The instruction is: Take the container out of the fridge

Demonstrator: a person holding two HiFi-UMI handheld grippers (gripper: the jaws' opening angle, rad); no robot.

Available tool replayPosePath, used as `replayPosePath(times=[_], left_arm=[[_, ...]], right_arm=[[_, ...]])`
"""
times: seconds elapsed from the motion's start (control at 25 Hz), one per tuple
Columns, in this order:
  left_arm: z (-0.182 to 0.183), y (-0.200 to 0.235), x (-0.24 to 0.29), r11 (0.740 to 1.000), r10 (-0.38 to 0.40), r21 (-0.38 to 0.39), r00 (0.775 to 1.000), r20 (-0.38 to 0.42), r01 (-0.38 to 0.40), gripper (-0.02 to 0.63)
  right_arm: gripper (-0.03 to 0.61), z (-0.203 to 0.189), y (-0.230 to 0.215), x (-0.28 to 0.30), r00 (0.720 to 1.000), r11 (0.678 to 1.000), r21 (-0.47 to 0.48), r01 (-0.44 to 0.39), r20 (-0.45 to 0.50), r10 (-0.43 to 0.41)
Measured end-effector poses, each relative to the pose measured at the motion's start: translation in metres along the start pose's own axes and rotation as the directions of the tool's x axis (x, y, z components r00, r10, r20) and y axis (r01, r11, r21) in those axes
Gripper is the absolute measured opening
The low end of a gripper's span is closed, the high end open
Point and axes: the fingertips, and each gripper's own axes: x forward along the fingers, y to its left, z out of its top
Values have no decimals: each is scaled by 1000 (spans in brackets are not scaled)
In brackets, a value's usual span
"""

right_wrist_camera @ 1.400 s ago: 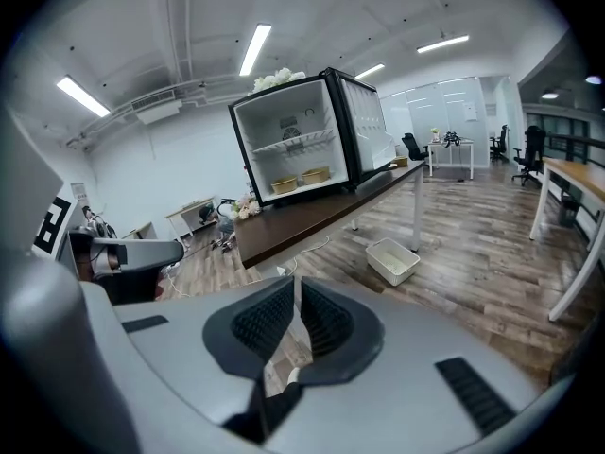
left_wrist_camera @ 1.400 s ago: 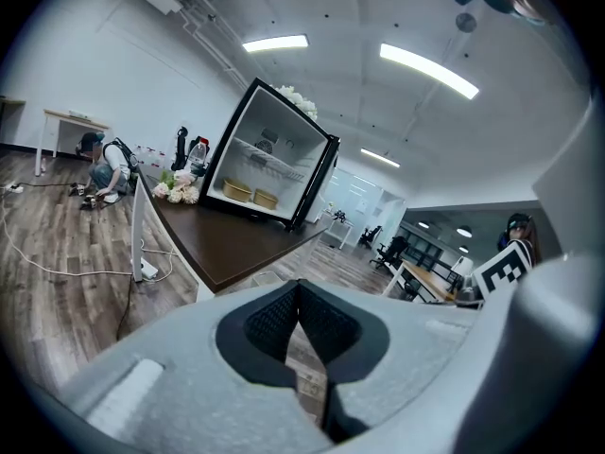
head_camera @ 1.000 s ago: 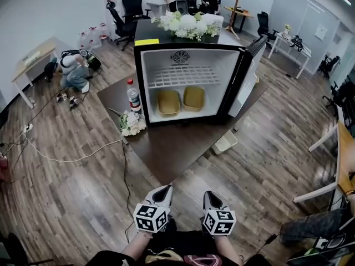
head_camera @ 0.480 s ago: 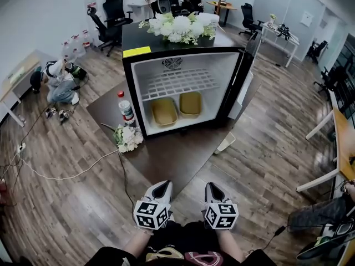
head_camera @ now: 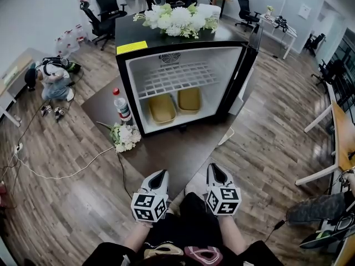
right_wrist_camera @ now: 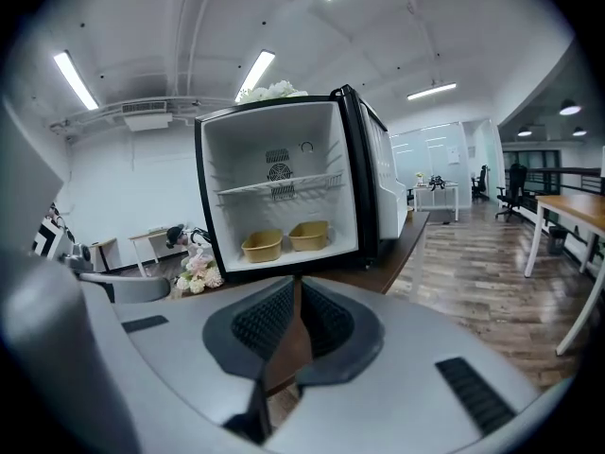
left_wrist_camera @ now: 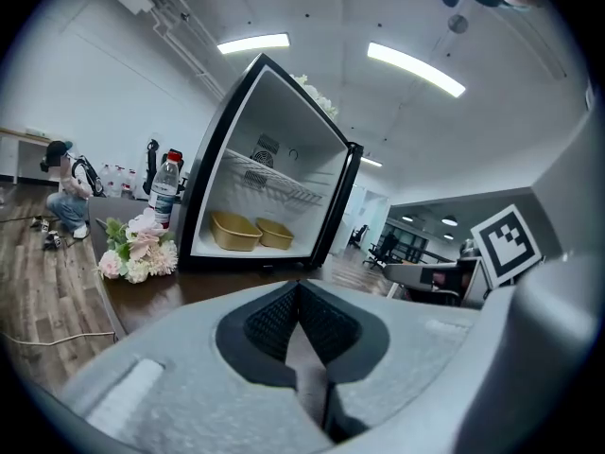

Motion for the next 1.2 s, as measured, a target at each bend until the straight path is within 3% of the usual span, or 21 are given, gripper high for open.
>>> replayPosePath(times=[0.6, 1.2], left_arm=[[37, 38, 55, 997, 75, -15, 996, 41, -75, 8], [45, 84, 82, 975, 214, -70, 977, 12, -213, 8]], right_arm=[[32, 42, -12, 85, 999, 998, -32, -48, 1, 48], [122, 85, -45, 194, 998, 999, 22, -32, -53, 33]])
